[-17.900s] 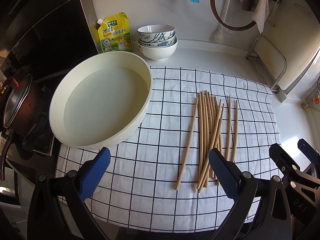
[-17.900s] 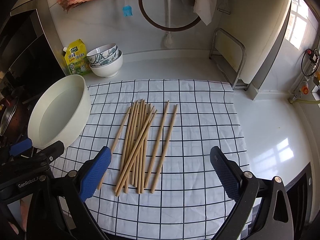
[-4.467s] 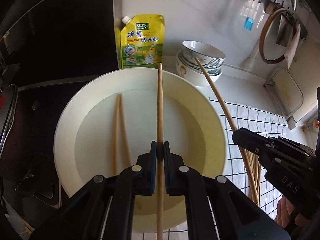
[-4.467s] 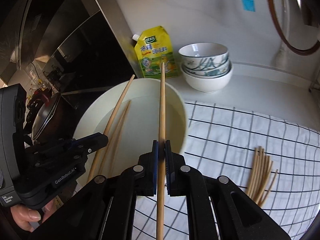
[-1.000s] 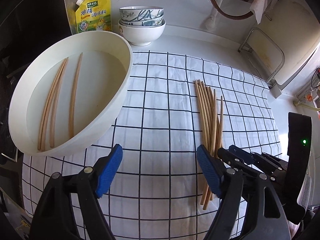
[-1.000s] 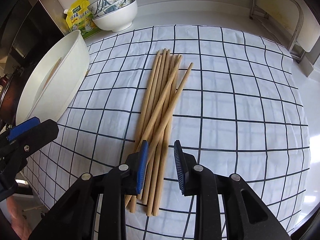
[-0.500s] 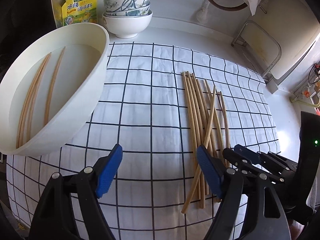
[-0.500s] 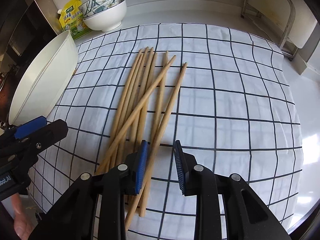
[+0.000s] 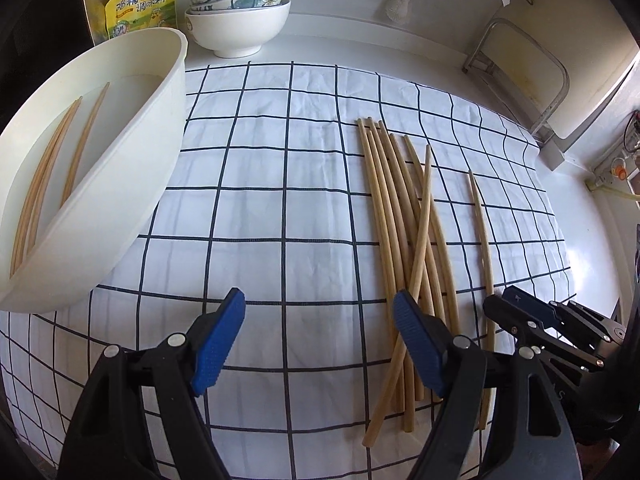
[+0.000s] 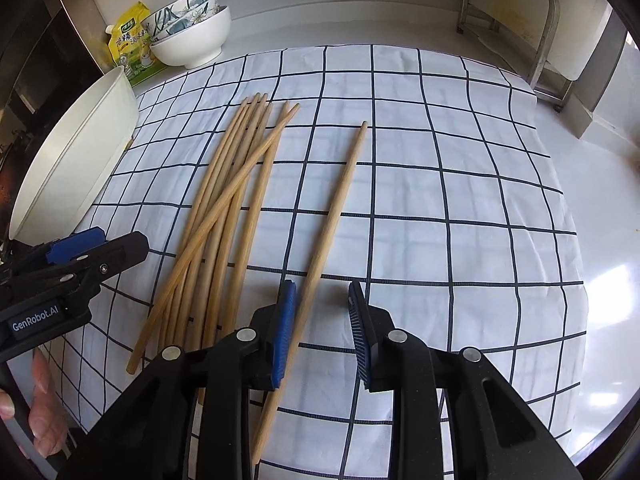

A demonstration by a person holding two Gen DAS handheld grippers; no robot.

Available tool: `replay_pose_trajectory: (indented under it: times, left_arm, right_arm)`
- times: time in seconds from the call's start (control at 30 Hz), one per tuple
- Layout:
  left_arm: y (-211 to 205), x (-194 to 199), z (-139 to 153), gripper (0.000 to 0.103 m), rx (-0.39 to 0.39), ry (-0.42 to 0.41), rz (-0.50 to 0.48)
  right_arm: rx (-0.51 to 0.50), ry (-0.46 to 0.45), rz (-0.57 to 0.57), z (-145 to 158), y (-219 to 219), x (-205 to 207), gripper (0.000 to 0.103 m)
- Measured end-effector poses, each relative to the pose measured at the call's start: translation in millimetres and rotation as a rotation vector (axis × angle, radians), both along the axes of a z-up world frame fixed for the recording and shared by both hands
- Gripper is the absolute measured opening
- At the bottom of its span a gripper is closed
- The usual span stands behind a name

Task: Organize utensils
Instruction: 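Lower the right tool onto a loose chopstick and close on it while the left tool grasps another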

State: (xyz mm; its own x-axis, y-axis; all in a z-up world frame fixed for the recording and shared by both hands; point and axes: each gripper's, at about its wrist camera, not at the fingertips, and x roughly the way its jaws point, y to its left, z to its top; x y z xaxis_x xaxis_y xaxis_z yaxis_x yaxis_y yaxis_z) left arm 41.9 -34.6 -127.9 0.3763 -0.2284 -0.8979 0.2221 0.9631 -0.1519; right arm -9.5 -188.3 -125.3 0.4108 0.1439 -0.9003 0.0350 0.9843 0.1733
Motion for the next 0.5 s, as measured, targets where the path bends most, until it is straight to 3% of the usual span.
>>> replay_pose_trajectory:
  times: [0.3,0.5]
  left_arm:
    - [-16.6,-15.2,-6.3,0.076,0.051,-0.007,-0.075]
    - [-16.4,-13.8,-15.4,0.072,0.072,0.008,-0.063]
  right_arm:
    - [0.019,-0.003,-0.013,-0.4,-3.7,-0.9,0.026]
    - [0.019,-0.005,-0.013,0.2,-5.2,-3.2,0.026]
